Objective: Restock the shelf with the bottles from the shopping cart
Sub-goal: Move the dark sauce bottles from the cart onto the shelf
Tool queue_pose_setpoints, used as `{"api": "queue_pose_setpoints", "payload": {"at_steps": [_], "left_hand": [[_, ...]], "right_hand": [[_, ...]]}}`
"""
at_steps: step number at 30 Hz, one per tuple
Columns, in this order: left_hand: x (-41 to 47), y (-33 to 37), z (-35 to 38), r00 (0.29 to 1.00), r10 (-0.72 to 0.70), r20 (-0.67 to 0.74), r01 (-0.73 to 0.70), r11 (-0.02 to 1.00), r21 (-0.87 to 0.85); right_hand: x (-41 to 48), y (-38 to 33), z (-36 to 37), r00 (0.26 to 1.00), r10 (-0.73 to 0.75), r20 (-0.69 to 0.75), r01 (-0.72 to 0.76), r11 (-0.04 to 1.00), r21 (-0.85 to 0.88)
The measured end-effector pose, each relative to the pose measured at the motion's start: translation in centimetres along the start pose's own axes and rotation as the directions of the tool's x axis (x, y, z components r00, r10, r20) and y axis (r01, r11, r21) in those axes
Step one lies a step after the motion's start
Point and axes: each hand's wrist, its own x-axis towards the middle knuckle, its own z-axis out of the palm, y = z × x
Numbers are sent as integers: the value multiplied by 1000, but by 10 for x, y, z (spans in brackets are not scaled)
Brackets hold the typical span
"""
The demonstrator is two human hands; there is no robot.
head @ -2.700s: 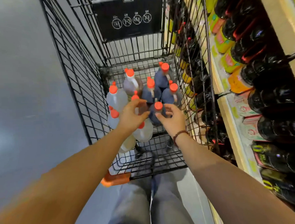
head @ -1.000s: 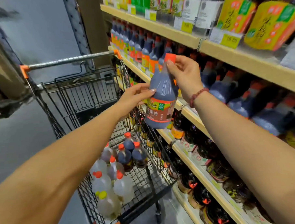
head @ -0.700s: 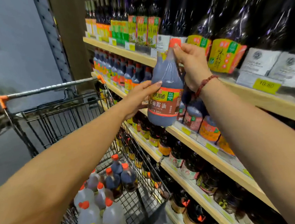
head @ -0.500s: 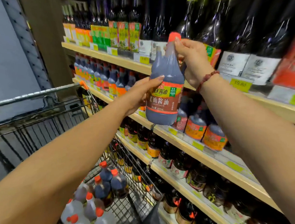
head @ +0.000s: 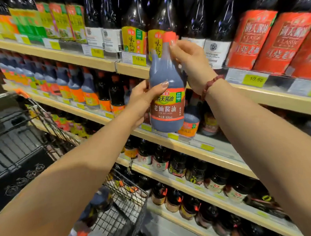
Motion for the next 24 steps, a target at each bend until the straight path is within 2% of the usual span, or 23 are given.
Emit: {"api": "queue_pose_setpoints", "payload": {"at_steps": [4,7,9,15,18,21,24], "left_hand": [[-2,-25,18,1000,2,-8,-2,1000,-17],[-8,-49,27,1000,-18,0,18,1000,-2],[-16,-68,35,999,-49,1,49,999,-3],[-35,-124,66,989,-144,-21,142,989,-47],[-38,-146,83,984,-176,-33,176,984,-28],[-33,-161,103,978,-207,-2,207,978,-41],[-17,-171,121,985,-159,70,161,987,-14]], "right_hand": [[-44,33,-37,996,84,0,-82,978,-194],[-84,61,-67,958,287,22,-280,947,-157],[-105,80,-82,930,365,44,-350,917,-192],[-146,118,-107,917,392,74,-391,920,-21],[-160,135,-118,918,394,55,-395,919,8],[-166,148,-131,908,418,4,-418,907,49],[-162,154,-152,923,382,-45,-380,924,48]]}}
